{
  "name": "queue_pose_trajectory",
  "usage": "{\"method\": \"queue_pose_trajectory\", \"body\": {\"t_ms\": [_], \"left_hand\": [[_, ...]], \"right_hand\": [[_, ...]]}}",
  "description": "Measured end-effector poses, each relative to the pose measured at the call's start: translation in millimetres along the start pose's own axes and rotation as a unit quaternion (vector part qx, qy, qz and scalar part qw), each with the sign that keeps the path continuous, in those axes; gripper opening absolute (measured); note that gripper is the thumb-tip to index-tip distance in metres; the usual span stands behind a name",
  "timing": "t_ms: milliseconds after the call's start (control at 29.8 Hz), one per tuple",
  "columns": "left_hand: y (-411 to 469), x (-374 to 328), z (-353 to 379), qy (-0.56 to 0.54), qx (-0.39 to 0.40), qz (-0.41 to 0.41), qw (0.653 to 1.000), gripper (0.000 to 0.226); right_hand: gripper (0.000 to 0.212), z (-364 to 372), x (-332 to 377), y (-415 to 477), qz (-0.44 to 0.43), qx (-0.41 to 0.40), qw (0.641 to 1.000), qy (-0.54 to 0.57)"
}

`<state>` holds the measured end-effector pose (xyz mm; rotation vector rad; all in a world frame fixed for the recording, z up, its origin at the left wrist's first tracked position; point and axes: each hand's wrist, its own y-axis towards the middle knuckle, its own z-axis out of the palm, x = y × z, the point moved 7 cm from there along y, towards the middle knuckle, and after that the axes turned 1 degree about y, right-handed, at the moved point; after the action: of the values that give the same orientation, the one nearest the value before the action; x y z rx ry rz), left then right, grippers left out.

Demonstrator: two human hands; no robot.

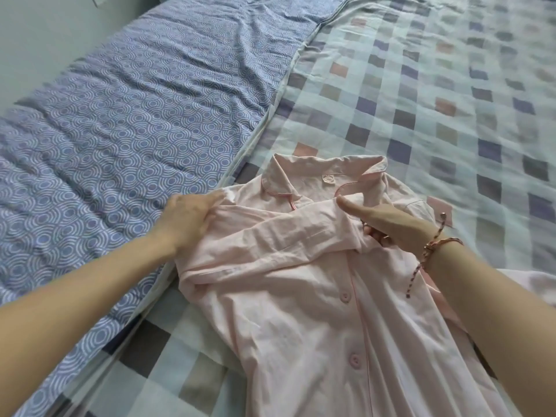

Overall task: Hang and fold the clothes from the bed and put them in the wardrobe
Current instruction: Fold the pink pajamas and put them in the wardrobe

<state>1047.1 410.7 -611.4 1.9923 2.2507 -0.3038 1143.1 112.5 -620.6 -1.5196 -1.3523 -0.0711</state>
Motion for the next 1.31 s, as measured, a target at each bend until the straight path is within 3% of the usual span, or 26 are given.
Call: {"method": "queue_pose_trajectory", "body": {"t_ms": [134,235,302,403,470,537,604,672,739,806,873,907,940,1007,1074,1175,1242,1309], "left_hand": [[12,7,-1,0.056,0.031,-0.027,0.998,0.021],[17,12,-16,-0.014,-0.005,-0.053,0.998,0.019],[24,8,-30,-0.08,-0.051,-0.059,0.994,0.019],[37,-12,-43,-0.152,-0.103,-0.043,0.982,0.024],[45,-26,-40,-0.152,-0.122,-0.041,0.98,0.035],[43,-39,-25,-0.071,-0.122,-0.063,0.988,0.033],[29,-57,-13,0.009,-0.158,-0.031,0.987,0.03],[3,-89,-1,0.011,-0.188,0.082,0.979,0.027],[-23,-110,23,0.02,-0.153,0.174,0.973,0.036],[-35,-109,42,0.04,-0.089,0.177,0.979,0.051],[-37,-104,57,0.061,-0.046,0.146,0.986,0.056],[-37,-100,59,0.068,-0.025,0.129,0.989,0.056],[-37,-97,63,0.068,-0.006,0.117,0.991,0.058],[-38,-91,71,0.057,0.032,0.116,0.991,0.059],[-42,-85,74,0.032,0.043,0.14,0.989,0.05],[-33,-76,43,-0.077,-0.018,0.127,0.989,0.052],[-18,-66,18,-0.107,-0.098,0.08,0.986,0.048],[2,-62,7,-0.054,-0.128,0.046,0.989,0.051]], "right_hand": [[0.024,-14,9,-3,-0.076,-0.037,0.984,0.158],[0.018,-41,14,-15,-0.135,-0.015,0.947,0.291],[0.038,-69,11,-29,-0.173,-0.012,0.943,0.284],[0.051,-109,-1,-47,-0.196,-0.035,0.943,0.268],[0.05,-124,-14,-47,-0.181,-0.05,0.943,0.276],[0.031,-120,-33,-44,-0.127,0.017,0.968,0.215],[0.079,-101,-61,-40,-0.015,0.082,0.993,0.089],[0.078,-97,-73,-30,0.011,0.022,0.996,0.085],[0.075,-102,-76,-18,0.018,-0.084,0.988,0.131],[0.052,-104,-71,-8,0.013,-0.135,0.985,0.103],[0.014,-107,-54,-4,-0.026,-0.164,0.984,0.065],[0.008,-110,-39,-8,-0.052,-0.187,0.978,0.07],[0.018,-115,-32,-12,-0.075,-0.198,0.971,0.113],[0.019,-123,-17,-27,-0.139,-0.132,0.932,0.307],[0.025,-122,-20,-40,-0.162,-0.011,0.913,0.373],[0.021,-106,-57,-43,-0.066,0.051,0.974,0.21],[0.052,-104,-79,-34,0.005,0.064,0.984,0.165],[0.058,-106,-82,-19,0.02,0.019,0.987,0.16]]}}
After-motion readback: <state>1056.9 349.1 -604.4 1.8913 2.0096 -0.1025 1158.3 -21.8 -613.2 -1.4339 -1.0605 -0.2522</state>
